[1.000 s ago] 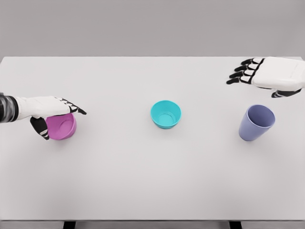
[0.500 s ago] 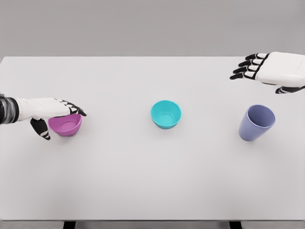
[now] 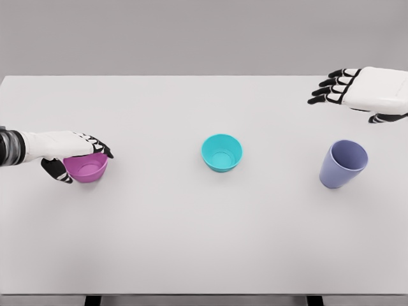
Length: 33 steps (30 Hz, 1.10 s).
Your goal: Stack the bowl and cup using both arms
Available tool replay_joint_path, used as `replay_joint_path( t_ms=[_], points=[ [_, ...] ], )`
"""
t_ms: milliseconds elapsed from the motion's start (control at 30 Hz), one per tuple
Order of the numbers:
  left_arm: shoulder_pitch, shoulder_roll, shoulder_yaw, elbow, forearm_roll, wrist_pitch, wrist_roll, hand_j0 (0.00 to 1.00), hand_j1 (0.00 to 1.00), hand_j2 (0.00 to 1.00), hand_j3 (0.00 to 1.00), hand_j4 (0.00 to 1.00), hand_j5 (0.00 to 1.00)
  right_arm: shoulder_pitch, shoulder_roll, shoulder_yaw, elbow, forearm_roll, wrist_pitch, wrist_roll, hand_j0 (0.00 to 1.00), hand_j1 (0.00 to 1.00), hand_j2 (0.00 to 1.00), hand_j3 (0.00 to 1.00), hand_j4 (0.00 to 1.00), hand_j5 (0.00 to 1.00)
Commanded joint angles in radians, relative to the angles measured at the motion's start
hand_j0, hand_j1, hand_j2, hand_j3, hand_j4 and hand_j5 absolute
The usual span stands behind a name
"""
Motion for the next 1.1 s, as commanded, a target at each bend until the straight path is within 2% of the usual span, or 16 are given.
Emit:
replay_joint_path(
  t_ms=[0, 200, 467, 1067],
  points=[
    [0.0, 0.001, 0.002, -0.001, 0.002, 0.001, 0.0, 0.82, 0.82, 0.82, 0.82, 0.82, 0.82, 0.0, -0.001, -0.001, 0.0, -0.004, 0.003, 0.0, 1.0, 1.0, 1.0, 1.0, 1.0, 1.0],
    [-0.002, 0.004, 0.005, -0.008, 0.01, 0.001, 0.0, 0.74, 0.74, 0.74, 0.74, 0.74, 0.74, 0.003, -0.001, -0.001, -0.002, -0.003, 0.003, 0.0, 1.0, 1.0, 1.0, 1.0, 1.0, 1.0],
    [-0.009, 0.01, 0.014, -0.033, 0.012, -0.005, 0.0, 0.7, 0.7, 0.7, 0.7, 0.7, 0.7, 0.003, 0.001, -0.001, -0.002, -0.003, 0.003, 0.0, 1.0, 1.0, 1.0, 1.0, 1.0, 1.0],
    [-0.035, -0.004, 0.042, -0.068, 0.005, -0.008, 0.0, 0.69, 0.69, 0.69, 0.69, 0.69, 0.69, 0.003, -0.001, -0.01, -0.002, -0.003, 0.003, 0.0, 1.0, 1.0, 1.0, 1.0, 1.0, 1.0]
  ],
)
